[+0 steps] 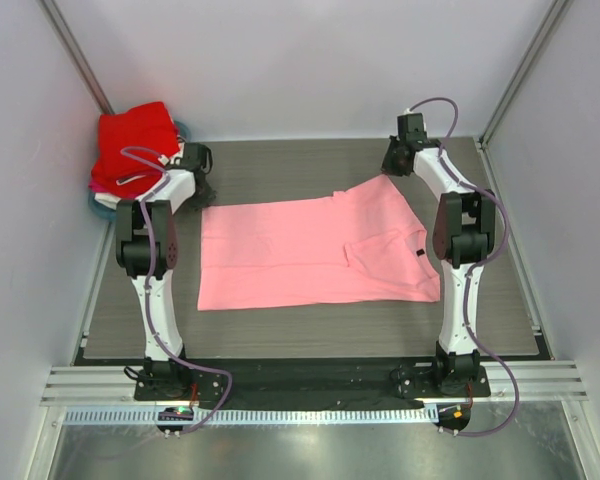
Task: Fold and stack the t-shirts
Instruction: Fold the tshirt
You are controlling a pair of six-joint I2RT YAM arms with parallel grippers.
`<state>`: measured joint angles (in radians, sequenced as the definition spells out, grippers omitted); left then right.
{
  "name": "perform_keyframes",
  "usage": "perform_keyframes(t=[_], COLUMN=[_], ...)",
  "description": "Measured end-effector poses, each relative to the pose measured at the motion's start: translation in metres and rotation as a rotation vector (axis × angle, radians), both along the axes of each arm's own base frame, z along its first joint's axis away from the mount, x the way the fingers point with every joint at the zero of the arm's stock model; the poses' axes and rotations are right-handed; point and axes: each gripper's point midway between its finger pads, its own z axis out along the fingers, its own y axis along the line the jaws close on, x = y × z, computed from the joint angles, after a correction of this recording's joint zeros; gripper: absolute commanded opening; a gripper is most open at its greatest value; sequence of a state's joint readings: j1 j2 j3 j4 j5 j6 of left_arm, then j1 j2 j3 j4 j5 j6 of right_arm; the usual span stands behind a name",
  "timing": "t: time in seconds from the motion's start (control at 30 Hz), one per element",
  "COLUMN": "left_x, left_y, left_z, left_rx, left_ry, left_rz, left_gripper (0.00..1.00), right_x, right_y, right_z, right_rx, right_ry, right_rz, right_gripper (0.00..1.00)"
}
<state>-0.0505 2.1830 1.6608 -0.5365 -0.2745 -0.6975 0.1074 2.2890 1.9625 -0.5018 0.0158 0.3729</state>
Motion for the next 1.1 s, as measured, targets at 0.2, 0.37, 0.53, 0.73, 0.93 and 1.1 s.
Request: perform_keyframes(t=[0.2,0.37,0.53,0.73,0.93,1.1], left_x=[-0.002,-0.004,-0.005,-0.006,-0.018,-0.041], left_y=[-0.005,-0.007,-0.006,-0.006,-0.007,-0.008], left_z=[0.0,-0.001,-0.001,-0.001,0.0,0.0], left_rx=[0.005,0.023,0.029,0.034,0.037,0.038], left_ry=[0.001,0.005,0.008,0.014,0.027,0.037], left_rz=[-0.009,-0.009,-0.008,-0.011,-0.015,-0.02], left_gripper=[0.36,0.22,0.0,0.0,0.0,0.0], right_x=[-0.001,-0.002,-0.002,-0.003,-0.009,-0.023], right_y=[0.0,0.0,0.0,-0.001,-0.003,-0.006], right_z=[0.006,0.006,0.005,0.005,0.015,0.033], right_rx=[0.002,0.002,0.001,0.003,0.004,0.005], right_ry=[-0.009,-0.008,-0.006,-0.005,-0.013,-0.026], right_rz=[-0.001,0.0,-0.001,-0.004,-0.007,-0.01], right_gripper=[0.01,0.01,0.01,0.01,0.01,0.01])
